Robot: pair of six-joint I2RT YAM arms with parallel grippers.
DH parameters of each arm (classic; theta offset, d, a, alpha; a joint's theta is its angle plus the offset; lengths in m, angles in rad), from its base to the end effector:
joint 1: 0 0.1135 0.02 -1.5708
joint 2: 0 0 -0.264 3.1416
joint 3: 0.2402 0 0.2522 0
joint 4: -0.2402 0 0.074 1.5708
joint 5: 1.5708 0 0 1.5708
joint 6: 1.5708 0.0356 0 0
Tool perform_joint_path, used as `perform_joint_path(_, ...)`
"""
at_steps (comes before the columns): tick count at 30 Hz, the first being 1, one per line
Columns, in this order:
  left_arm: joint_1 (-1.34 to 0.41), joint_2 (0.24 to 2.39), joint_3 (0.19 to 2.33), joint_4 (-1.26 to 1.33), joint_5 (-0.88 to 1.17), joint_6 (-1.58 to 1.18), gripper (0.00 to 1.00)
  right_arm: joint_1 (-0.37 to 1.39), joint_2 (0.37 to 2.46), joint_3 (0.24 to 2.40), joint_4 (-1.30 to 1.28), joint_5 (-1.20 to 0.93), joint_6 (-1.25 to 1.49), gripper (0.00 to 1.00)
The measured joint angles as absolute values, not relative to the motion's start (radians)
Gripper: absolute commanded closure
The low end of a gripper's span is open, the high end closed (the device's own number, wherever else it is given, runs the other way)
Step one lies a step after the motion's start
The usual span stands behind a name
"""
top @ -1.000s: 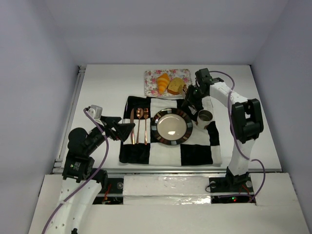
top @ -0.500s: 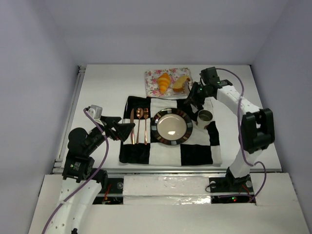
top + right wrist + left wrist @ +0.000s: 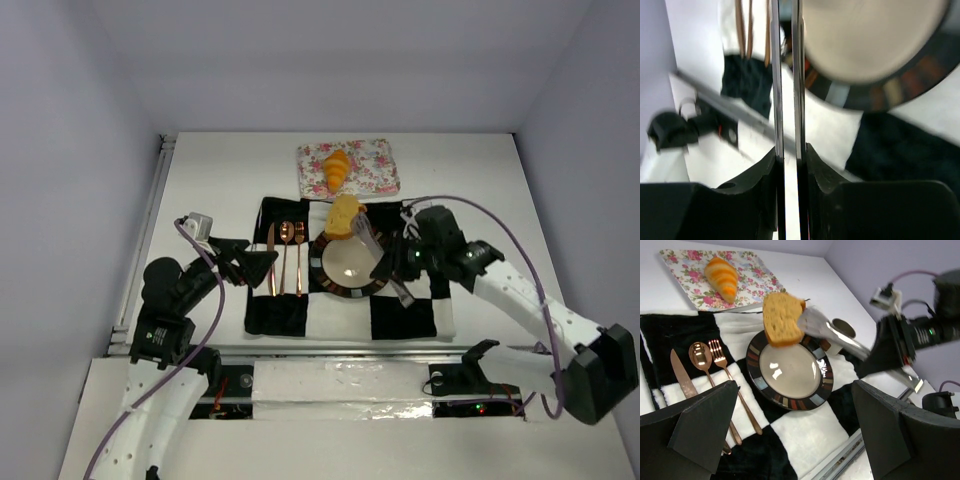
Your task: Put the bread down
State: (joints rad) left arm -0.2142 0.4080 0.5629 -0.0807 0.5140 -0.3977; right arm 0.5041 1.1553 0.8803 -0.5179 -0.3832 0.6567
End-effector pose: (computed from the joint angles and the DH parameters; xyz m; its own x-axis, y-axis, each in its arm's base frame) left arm 0.1088 -0.0416 0.3231 -0.1905 -0.3037 -0.9335 0.6404 0.6823 -0.3526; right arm 0.2042 0.1279 0.2700 -0.9078 0.1459 -0.3932 -0.1559 0.7529 0.6394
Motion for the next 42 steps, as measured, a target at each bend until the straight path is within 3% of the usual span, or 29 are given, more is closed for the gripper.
perform_joint_path(5, -0.214, 0.430, 0.563, -0.082, 0.513, -0.398, 0.02, 0.664, 0.993, 0.716, -0.494, -0.377, 0.743, 0.76)
perform_joint_path(12, -0.214, 0.448, 0.563, -0.084, 0.511, -0.398, 0.02, 0.722, 0.932, 0.551, -0.420, -0.374, 0.839, 0.75)
perform_joint_path(14, -0.214, 0.451, 0.563, -0.084, 0.511, -0.398, 0.02, 0.738, 0.952, 0.523, -0.395, -0.376, 0.854, 0.71)
perform_joint_path(15, -0.214, 0.453, 0.563, -0.084, 0.511, -0.398, 0.02, 0.744, 0.960, 0.515, -0.388, -0.376, 0.861, 0.66)
perform_joint_path(16, -0.214, 0.455, 0.563, -0.084, 0.511, -0.398, 0.02, 0.748, 0.963, 0.513, -0.386, -0.373, 0.865, 0.52)
perform_joint_path(19, -0.214, 0.459, 0.563, -0.088, 0.511, -0.398, 0.02, 0.750, 0.955, 0.524, -0.387, -0.353, 0.865, 0.43)
perform_joint_path(30, -0.214, 0.470, 0.563, -0.088, 0.512, -0.398, 0.02, 0.754, 0.960, 0.743, -0.449, -0.170, 0.795, 0.45)
perform_joint_path(42, -0.214, 0.461, 0.562, -0.088, 0.516, -0.398, 0.02, 0.608, 1.536, 1.282, -0.493, -0.072, 0.596, 0.46)
